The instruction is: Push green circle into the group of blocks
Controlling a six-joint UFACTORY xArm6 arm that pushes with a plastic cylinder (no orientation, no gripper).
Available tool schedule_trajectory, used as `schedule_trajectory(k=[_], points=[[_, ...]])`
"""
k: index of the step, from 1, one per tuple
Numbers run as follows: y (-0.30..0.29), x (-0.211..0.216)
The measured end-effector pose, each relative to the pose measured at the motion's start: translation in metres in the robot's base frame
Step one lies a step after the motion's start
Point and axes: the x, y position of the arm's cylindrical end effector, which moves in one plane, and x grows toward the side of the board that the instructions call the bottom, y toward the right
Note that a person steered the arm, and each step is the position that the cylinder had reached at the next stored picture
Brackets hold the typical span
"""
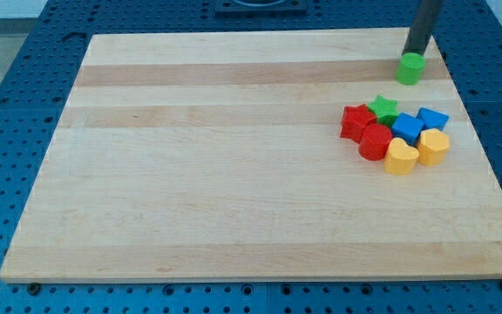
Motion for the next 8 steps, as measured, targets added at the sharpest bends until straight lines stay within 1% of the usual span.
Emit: schedule_trajectory(k=[1,4,5,6,7,8], points=[[0.000,0.023],[0.000,0.032],[0.000,0.011],[0.000,0.005],[0.000,0.005],[0.000,0.015]])
